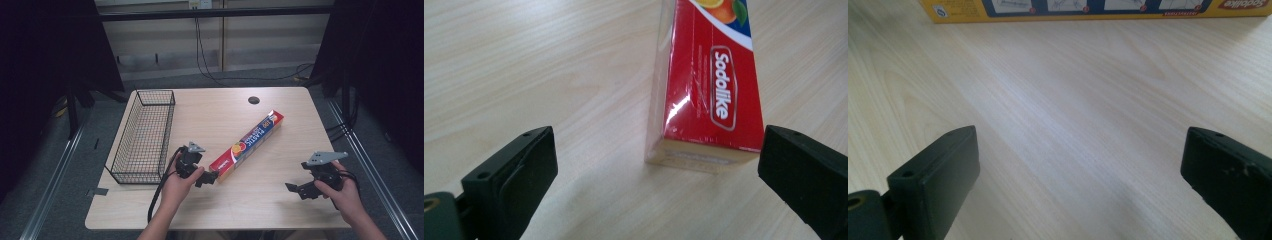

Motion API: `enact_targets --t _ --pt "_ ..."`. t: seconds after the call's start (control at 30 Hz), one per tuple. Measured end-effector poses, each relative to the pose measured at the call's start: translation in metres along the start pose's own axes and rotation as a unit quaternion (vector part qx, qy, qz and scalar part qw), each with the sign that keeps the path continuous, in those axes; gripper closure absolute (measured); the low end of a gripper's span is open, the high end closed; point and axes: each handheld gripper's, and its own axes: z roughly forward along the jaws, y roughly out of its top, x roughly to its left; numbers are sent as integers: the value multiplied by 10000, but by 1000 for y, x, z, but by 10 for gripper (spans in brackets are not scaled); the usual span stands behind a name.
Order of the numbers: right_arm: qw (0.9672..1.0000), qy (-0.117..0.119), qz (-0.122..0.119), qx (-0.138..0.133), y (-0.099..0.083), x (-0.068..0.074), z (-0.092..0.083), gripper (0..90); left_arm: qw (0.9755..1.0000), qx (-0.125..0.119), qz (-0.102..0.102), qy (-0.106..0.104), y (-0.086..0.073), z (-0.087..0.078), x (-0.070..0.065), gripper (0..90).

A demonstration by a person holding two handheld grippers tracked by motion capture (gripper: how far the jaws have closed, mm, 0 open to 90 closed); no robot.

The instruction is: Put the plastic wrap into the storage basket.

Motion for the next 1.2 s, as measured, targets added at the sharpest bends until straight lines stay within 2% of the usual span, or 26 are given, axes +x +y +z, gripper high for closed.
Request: enact_targets --t 0.03,0.1,0.2,0.43,0.47,0.6,0.63,0.87,1.2 --pt "10000 -8 -19 16 -1 0 -1 24 10000 -10 -26 -14 2 0 0 25" --pt "10000 3 -53 17 -3 0 -2 24 10000 75 47 -47 5 1 0 25" --pt "10000 -21 15 -4 -4 0 -4 24 9998 137 98 -91 10 3 -2 23" --pt "9999 -12 -71 83 -5 2 -4 24 9996 138 137 -217 23 7 -7 17" --pt "10000 -19 -49 67 -4 2 -4 24 9991 142 119 -373 29 8 -9 14" --pt "10000 -1 -81 58 -4 2 -4 24 9990 116 18 -425 39 11 -11 10" --pt "9999 -25 -97 68 -5 2 -4 24 9990 67 -73 -430 43 12 -11 10" --pt "10000 -12 -4 34 -6 -2 -4 24 9985 117 -69 -522 62 20 -15 14" --pt "10000 24 -72 46 -4 -2 -3 25 9978 217 -61 -620 80 29 -21 29"
